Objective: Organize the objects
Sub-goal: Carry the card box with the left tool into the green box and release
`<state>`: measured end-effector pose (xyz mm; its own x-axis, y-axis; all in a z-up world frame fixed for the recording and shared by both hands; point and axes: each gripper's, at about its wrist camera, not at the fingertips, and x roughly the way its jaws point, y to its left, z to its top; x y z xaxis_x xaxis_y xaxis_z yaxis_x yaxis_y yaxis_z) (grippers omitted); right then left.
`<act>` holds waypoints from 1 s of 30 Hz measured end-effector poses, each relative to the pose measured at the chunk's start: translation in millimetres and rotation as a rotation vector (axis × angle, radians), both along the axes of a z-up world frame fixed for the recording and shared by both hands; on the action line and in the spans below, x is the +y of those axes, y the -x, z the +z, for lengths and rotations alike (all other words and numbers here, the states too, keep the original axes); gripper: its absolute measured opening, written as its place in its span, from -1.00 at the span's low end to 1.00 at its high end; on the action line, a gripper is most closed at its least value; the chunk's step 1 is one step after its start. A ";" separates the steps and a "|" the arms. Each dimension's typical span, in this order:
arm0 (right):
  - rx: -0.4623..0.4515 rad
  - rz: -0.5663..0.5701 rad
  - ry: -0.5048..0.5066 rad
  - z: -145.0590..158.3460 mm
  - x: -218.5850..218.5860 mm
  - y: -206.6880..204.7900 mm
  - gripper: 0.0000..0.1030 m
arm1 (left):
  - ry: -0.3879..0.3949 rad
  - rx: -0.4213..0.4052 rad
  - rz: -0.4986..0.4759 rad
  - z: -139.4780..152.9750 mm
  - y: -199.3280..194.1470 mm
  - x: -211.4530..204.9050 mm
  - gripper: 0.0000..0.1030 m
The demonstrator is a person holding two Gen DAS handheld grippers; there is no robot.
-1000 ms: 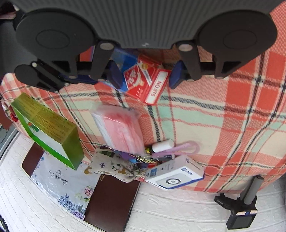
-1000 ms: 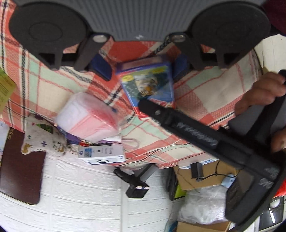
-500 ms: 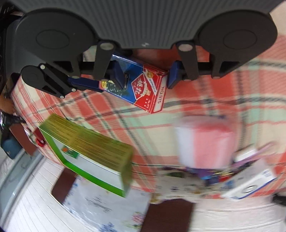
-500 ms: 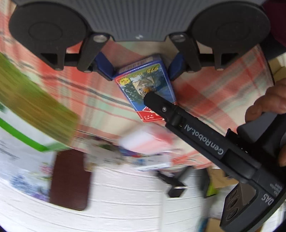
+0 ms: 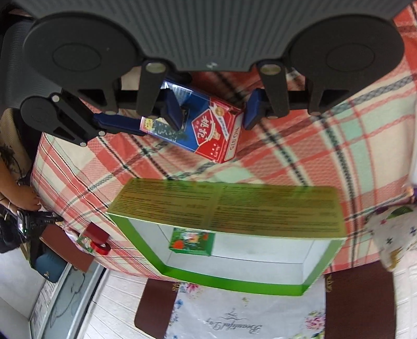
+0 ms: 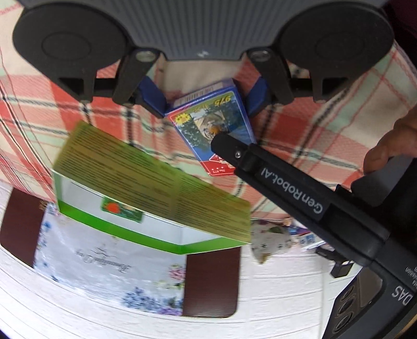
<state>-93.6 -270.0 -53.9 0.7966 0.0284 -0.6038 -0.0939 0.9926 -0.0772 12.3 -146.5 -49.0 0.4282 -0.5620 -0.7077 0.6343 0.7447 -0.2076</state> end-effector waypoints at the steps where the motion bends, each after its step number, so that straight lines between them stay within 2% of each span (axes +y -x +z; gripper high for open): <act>1: -0.001 -0.004 -0.008 -0.2 -3.3 0.6 0.33 | -0.004 -0.005 0.001 0.2 1.0 -3.0 0.04; 15: -0.035 -0.010 -0.031 -5.3 -5.1 2.0 0.32 | -0.020 -0.037 0.018 2.8 0.7 -4.1 0.04; 20: -0.077 -0.004 -0.009 9.2 1.2 5.3 0.32 | 0.006 -0.072 0.034 26.3 5.1 4.6 -0.03; 23: -0.170 0.005 0.006 35.3 3.7 8.8 0.32 | 0.048 -0.136 0.030 59.5 6.2 12.7 -0.03; 26: -0.250 0.001 0.037 56.1 -0.9 -4.9 0.32 | 0.049 -0.241 0.010 89.1 -1.9 5.4 -0.03; 30: -0.284 -0.027 0.056 68.4 -20.3 -48.8 0.32 | 0.037 -0.327 0.027 101.2 -36.3 -15.8 -0.03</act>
